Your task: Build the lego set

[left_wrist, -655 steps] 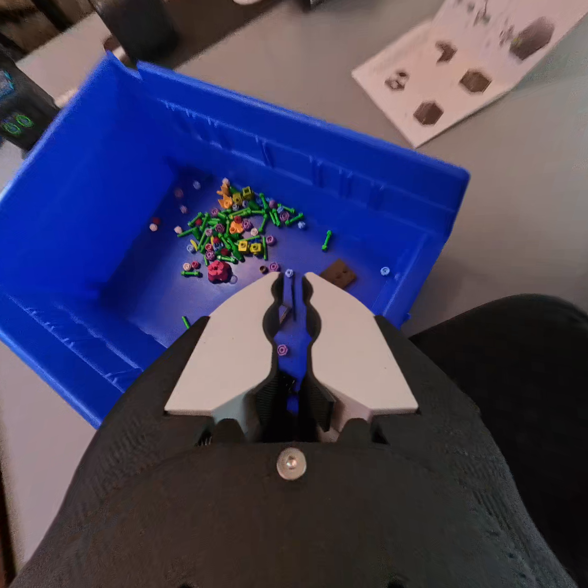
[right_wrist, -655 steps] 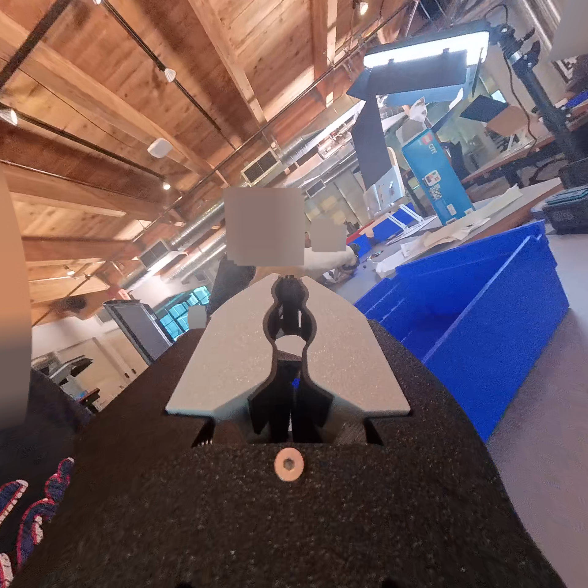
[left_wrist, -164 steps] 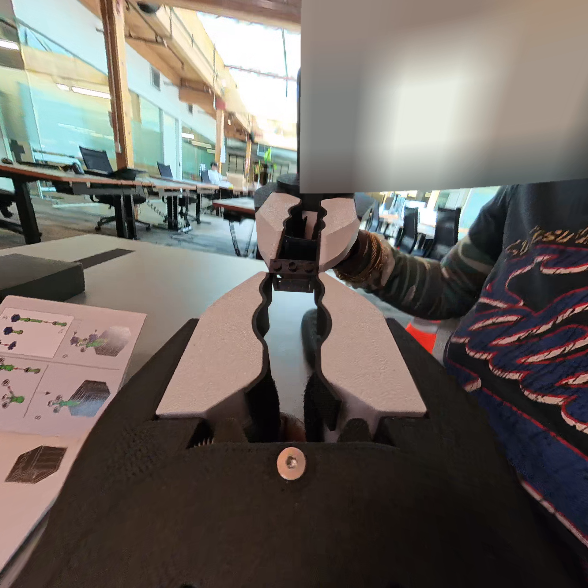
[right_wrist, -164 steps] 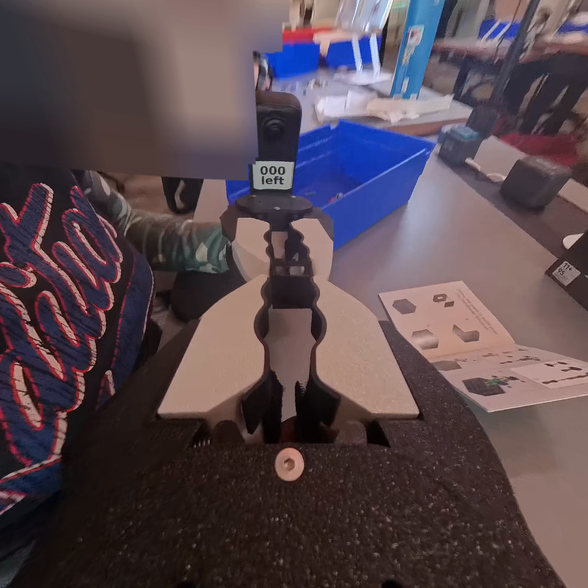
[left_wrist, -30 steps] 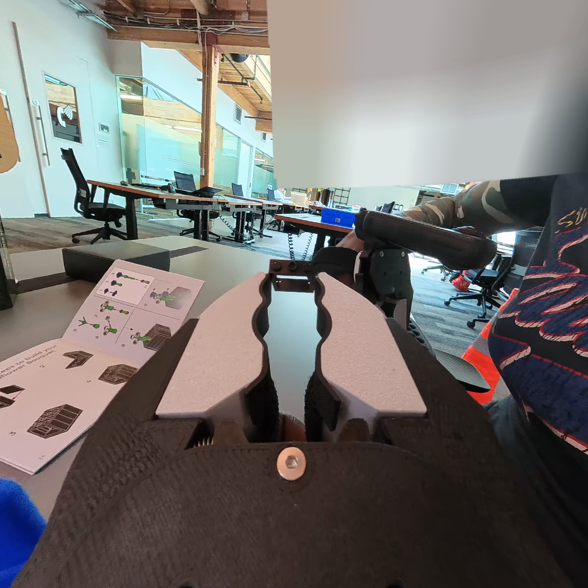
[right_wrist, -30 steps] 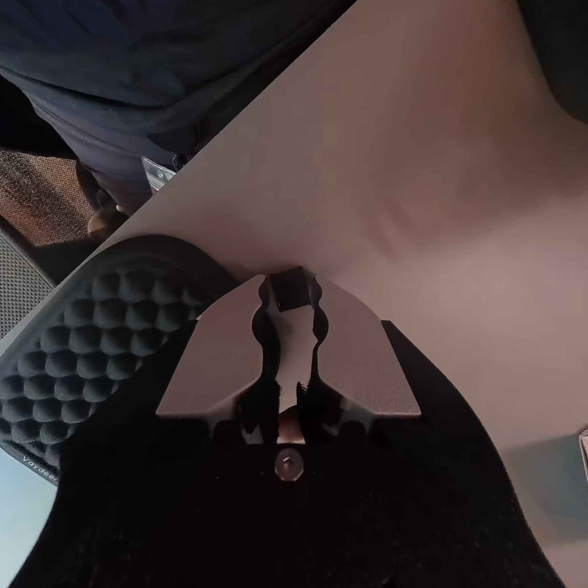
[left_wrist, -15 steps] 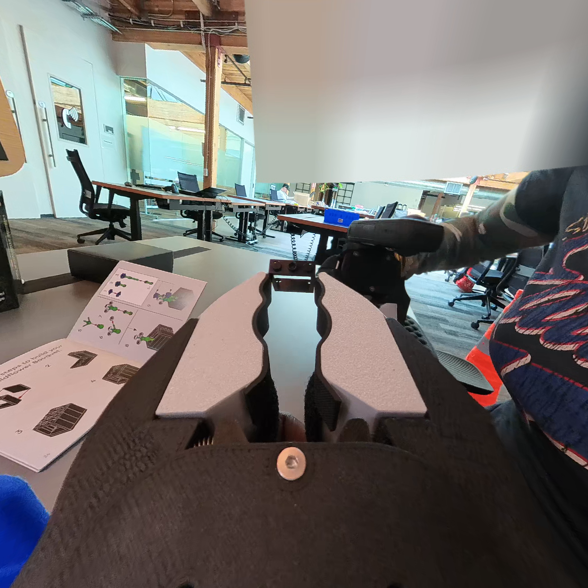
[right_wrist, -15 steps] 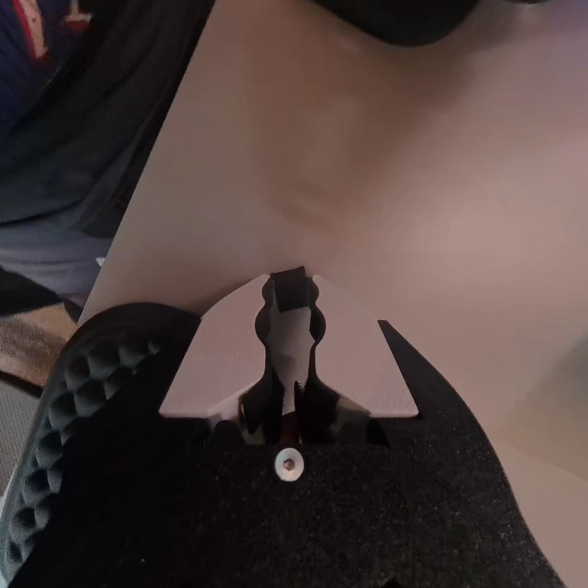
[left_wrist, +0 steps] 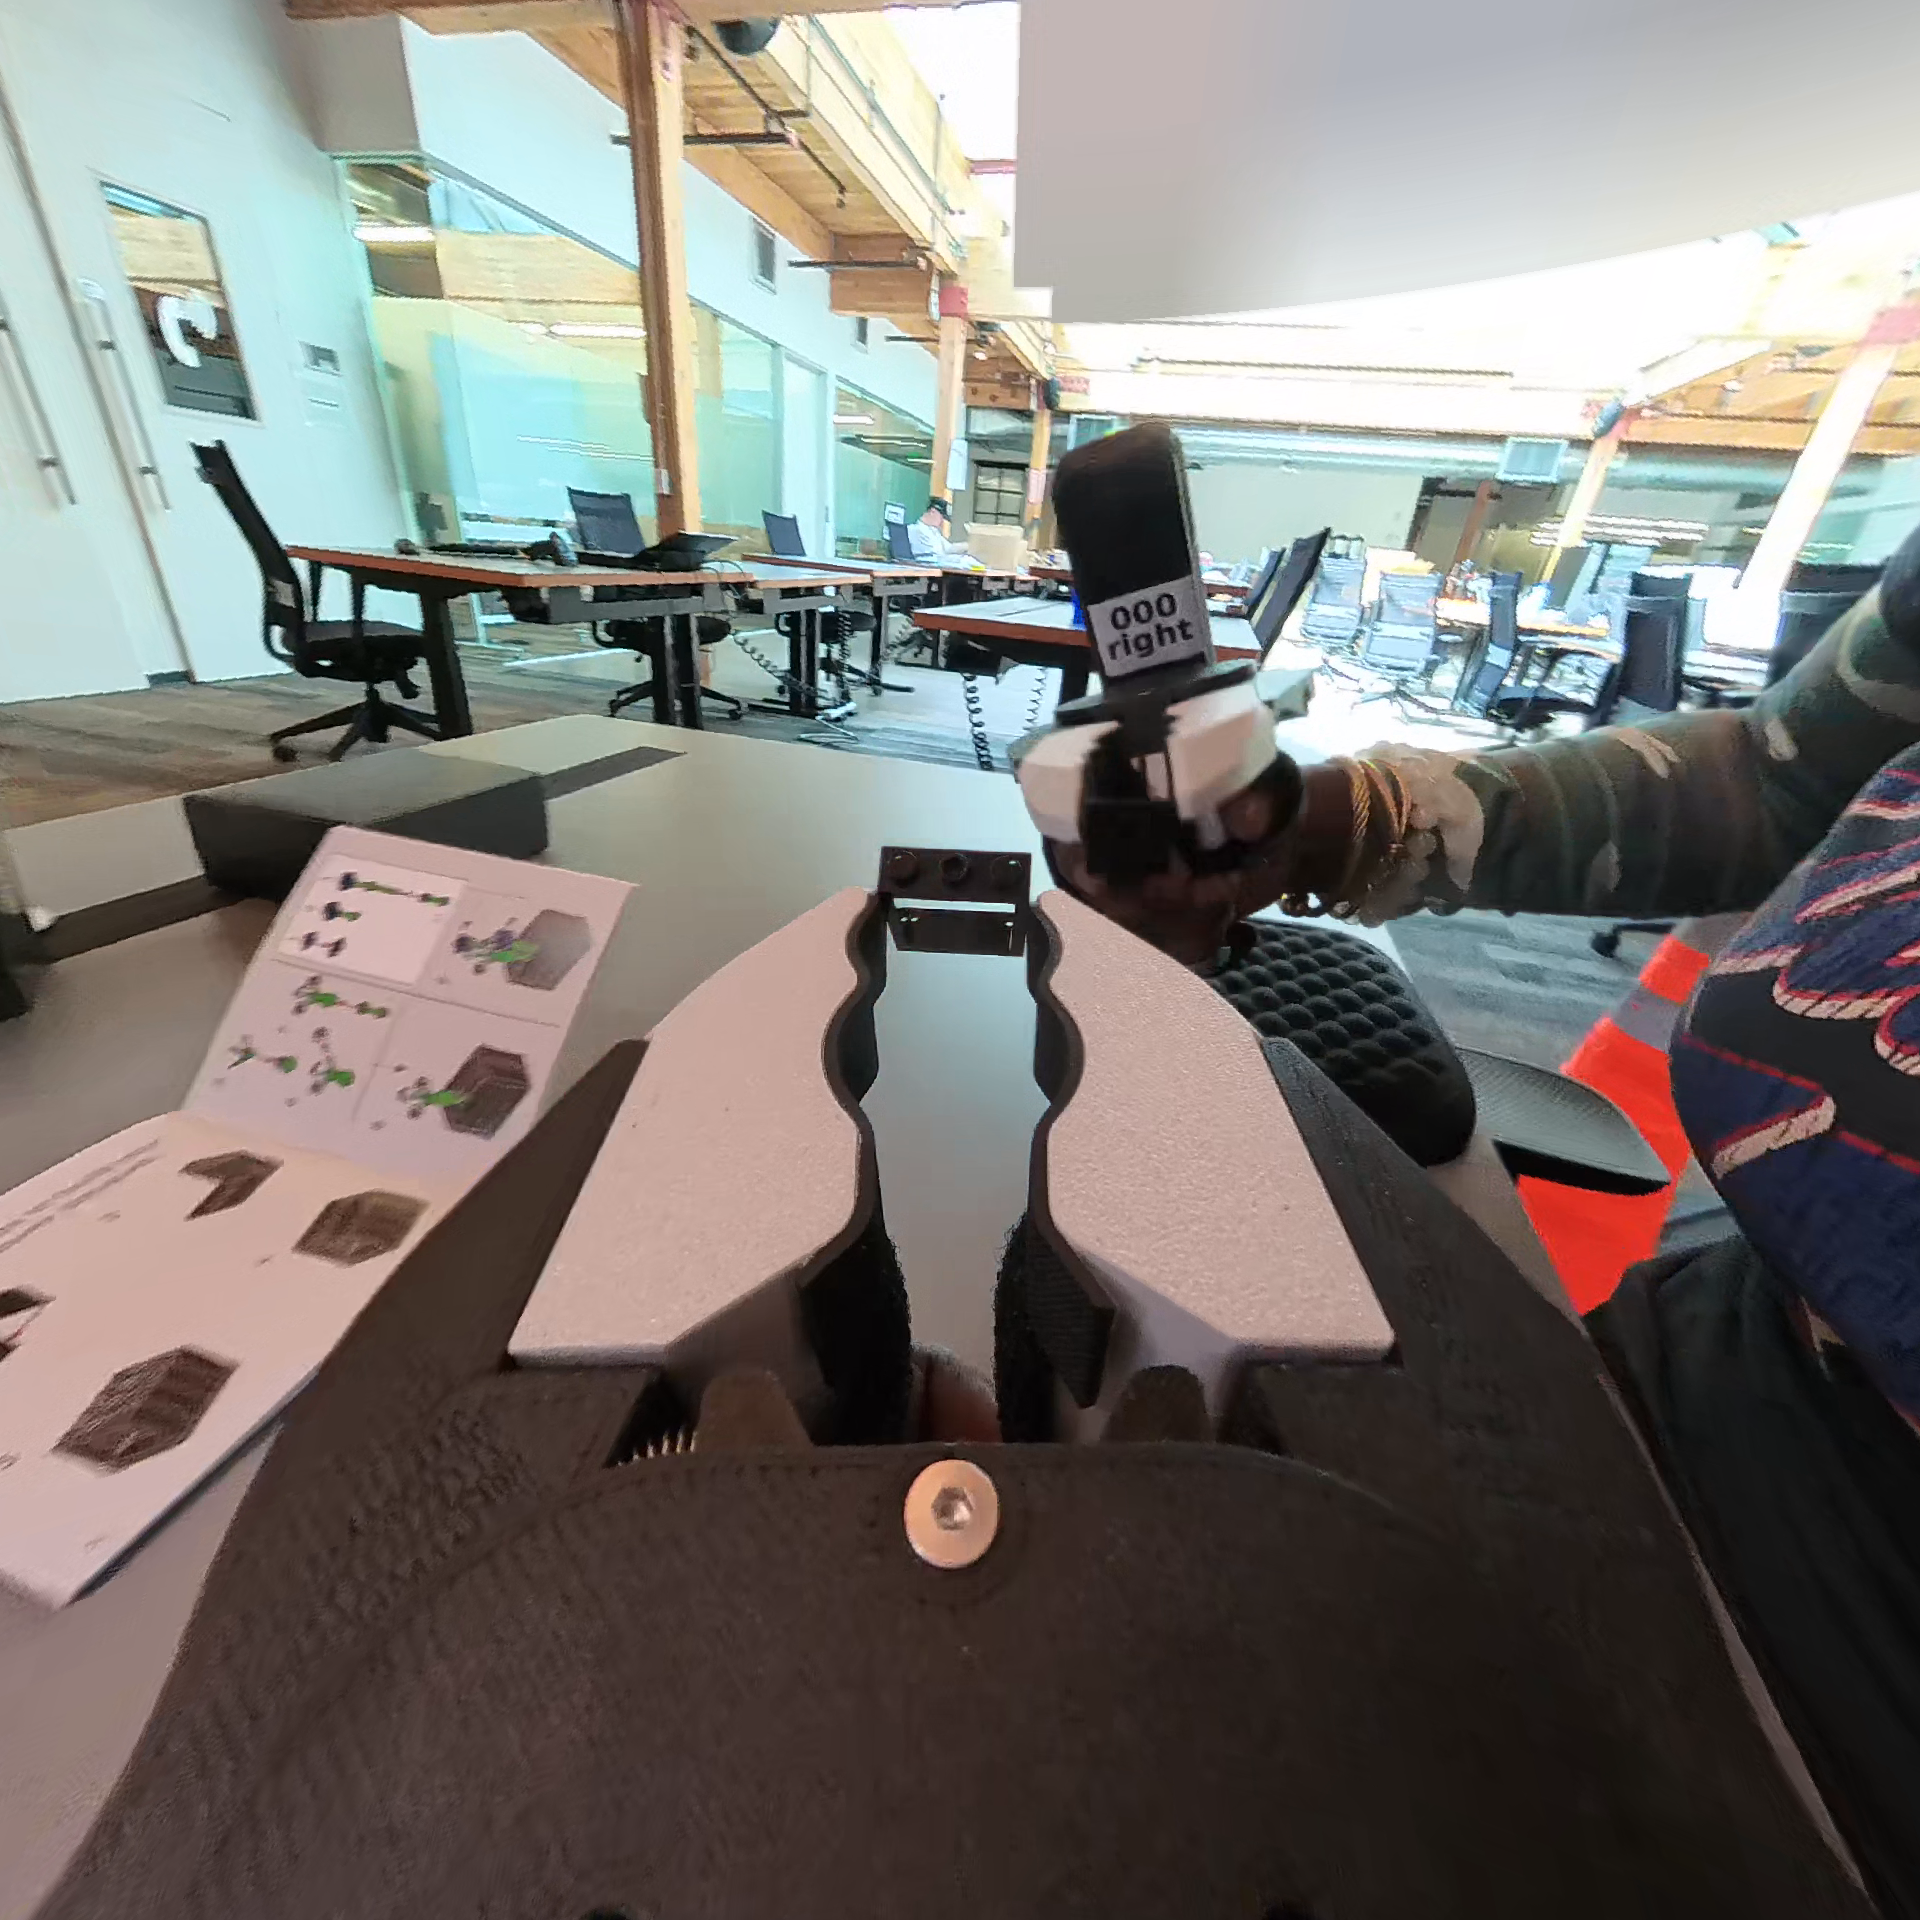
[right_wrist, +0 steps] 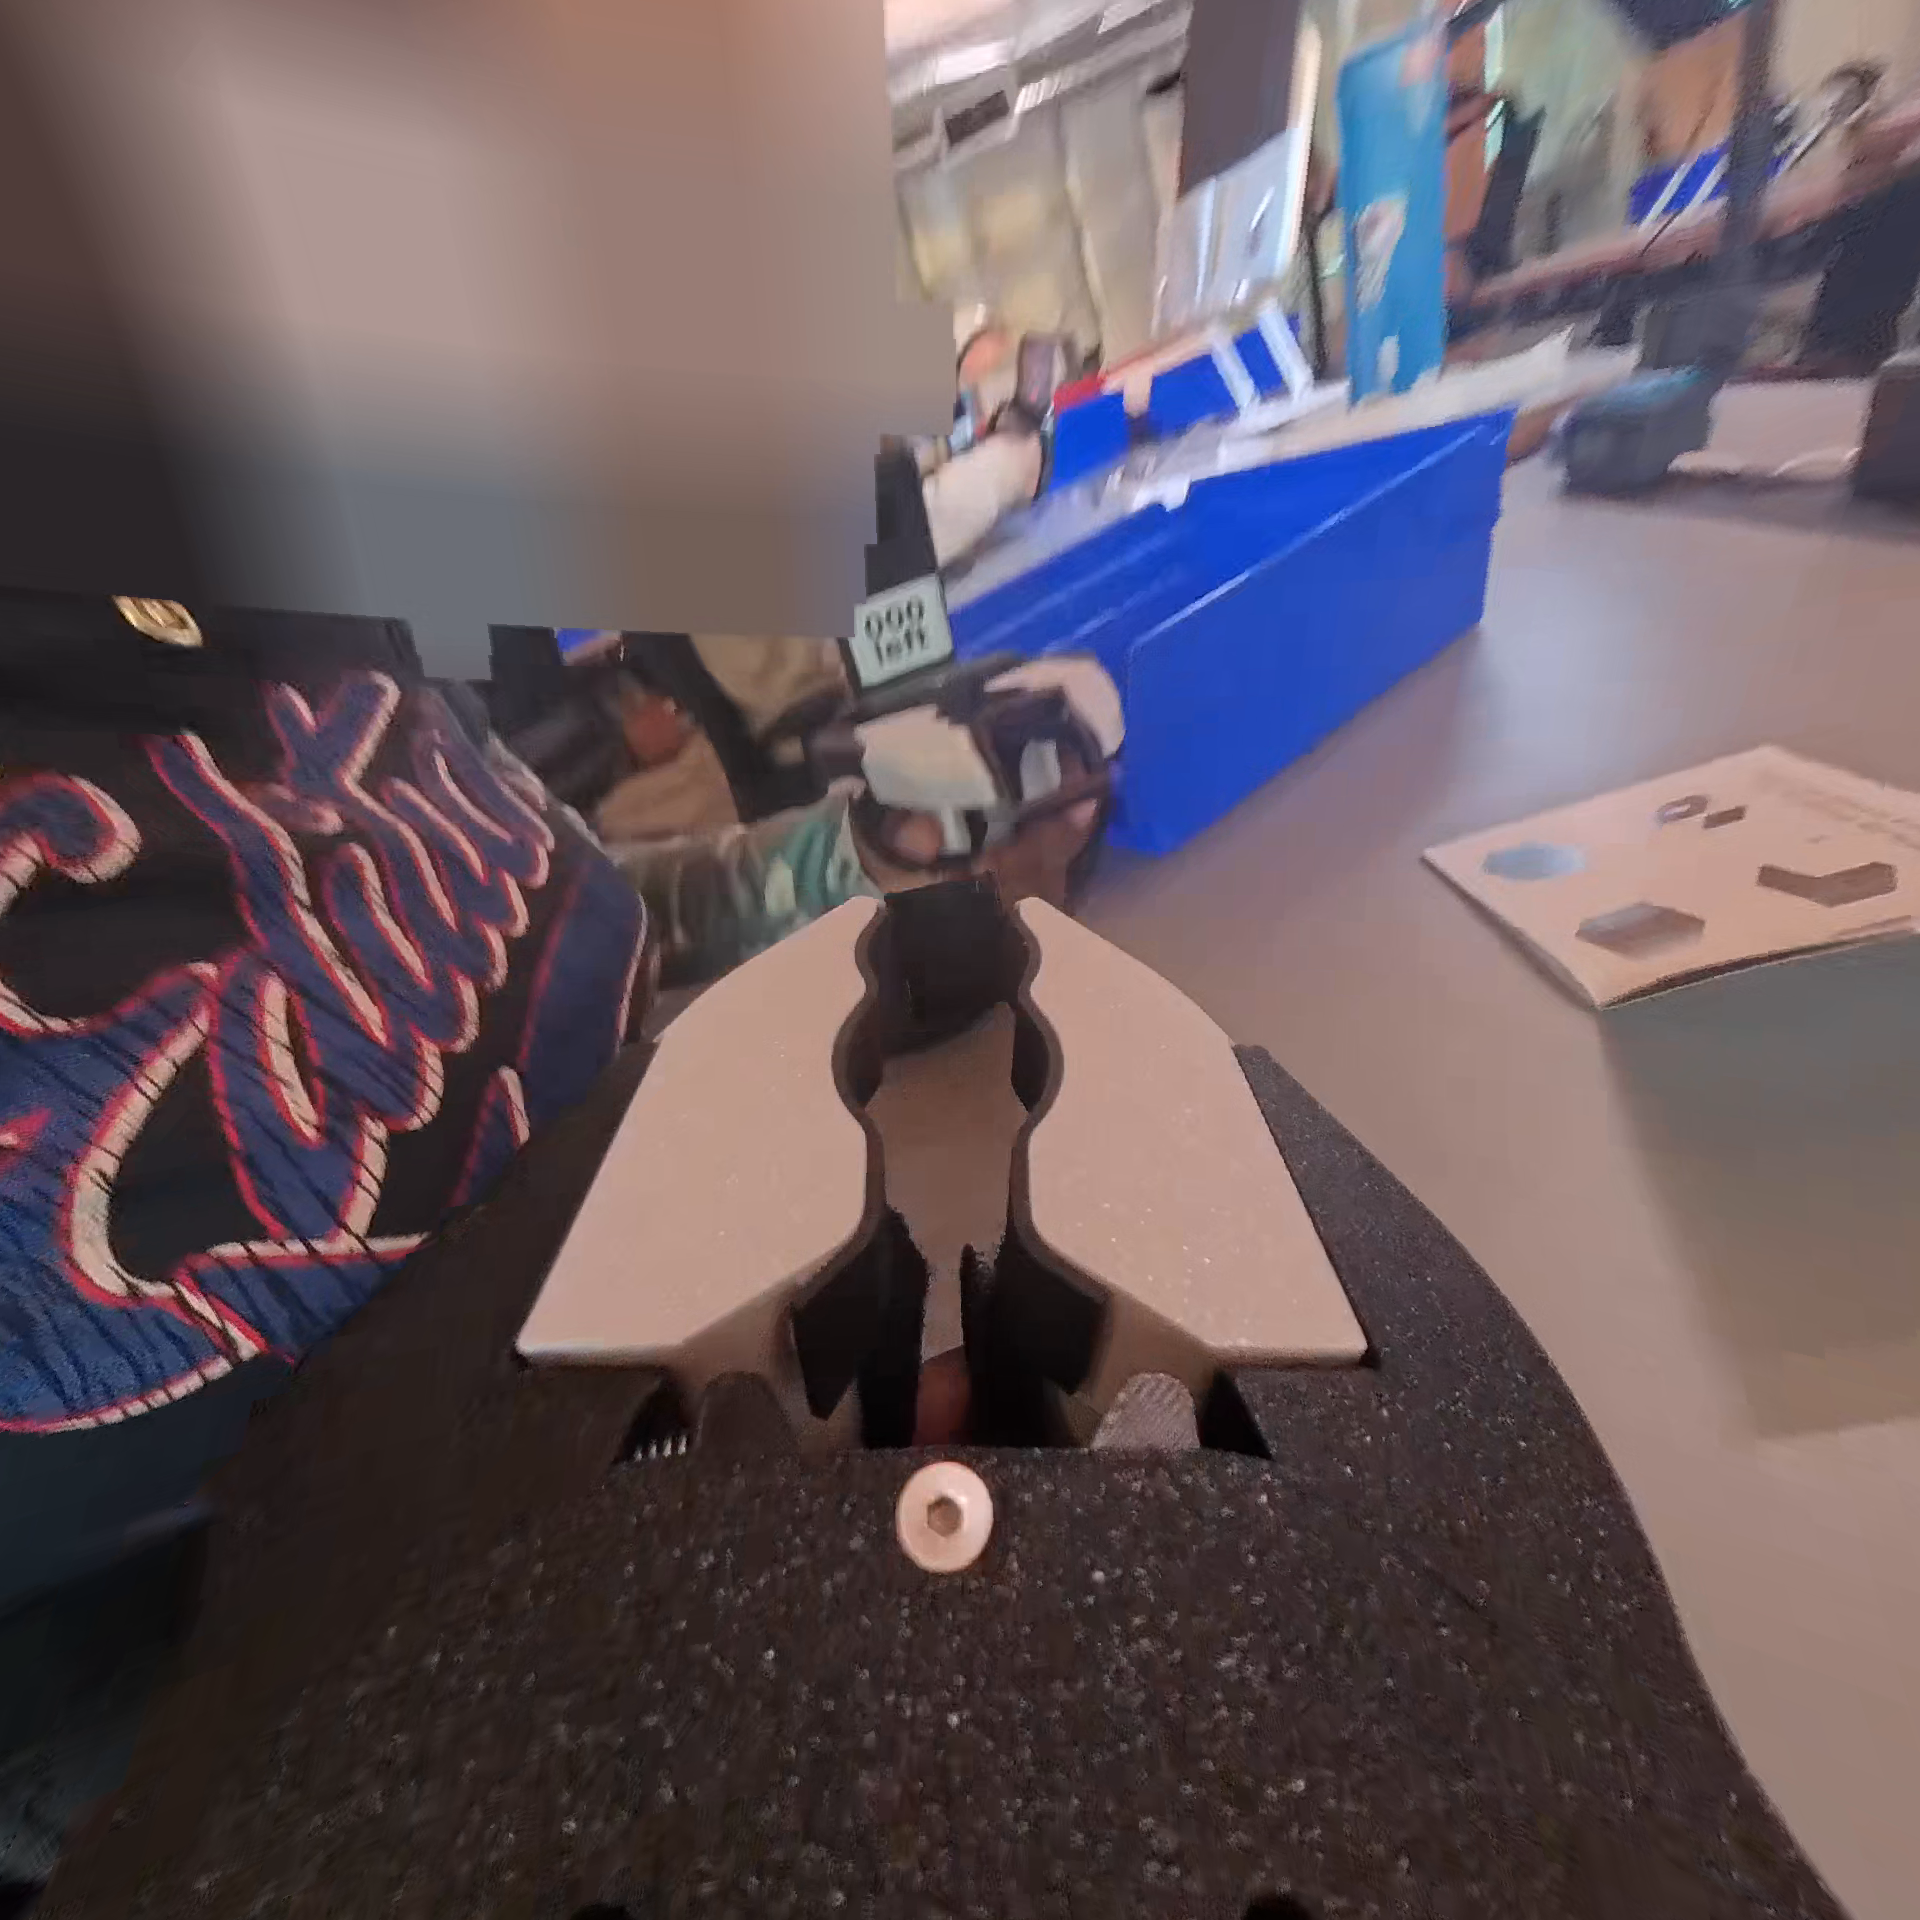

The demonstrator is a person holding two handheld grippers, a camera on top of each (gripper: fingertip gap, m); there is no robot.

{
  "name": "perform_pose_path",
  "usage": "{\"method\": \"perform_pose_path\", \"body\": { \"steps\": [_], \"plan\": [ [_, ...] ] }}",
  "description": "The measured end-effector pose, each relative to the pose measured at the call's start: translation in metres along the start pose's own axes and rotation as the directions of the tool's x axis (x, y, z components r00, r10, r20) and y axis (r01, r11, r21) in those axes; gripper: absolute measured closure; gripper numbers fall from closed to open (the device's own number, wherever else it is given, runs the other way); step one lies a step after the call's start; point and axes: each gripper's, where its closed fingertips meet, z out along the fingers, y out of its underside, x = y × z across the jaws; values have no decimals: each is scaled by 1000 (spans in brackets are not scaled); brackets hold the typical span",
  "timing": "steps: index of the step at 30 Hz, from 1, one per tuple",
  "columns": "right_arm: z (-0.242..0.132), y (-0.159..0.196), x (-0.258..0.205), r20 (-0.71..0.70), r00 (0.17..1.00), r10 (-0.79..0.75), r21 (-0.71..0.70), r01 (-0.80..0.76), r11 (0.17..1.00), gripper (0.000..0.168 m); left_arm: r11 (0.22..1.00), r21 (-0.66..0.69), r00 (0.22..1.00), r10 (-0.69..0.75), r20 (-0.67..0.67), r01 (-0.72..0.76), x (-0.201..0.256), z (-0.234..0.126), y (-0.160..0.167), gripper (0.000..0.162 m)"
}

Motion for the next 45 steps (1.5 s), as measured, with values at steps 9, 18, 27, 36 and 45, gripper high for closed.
{"method": "perform_pose_path", "body": {
  "steps": [9,18,27,36,45],
  "plan": [
    [-16,-44,-29,16,998,66,347,-67,935,148,1000,-3,993,13,-115,-14,44,46,-7,137],
    [-67,-12,-38,-178,983,53,218,-13,976,148,974,-224,953,-50,-298,-19,86,91,25,136],
    [-103,1,-61,-301,950,83,281,5,960,148,977,-191,887,-173,-427,98,128,130,23,137],
    [-114,13,-63,-325,942,86,290,12,957,148,974,-212,875,-173,-452,84,141,135,29,136],
    [-111,17,-60,-350,936,43,209,34,977,148,972,-232,881,-128,-455,21,137,132,33,137]
  ]
}}
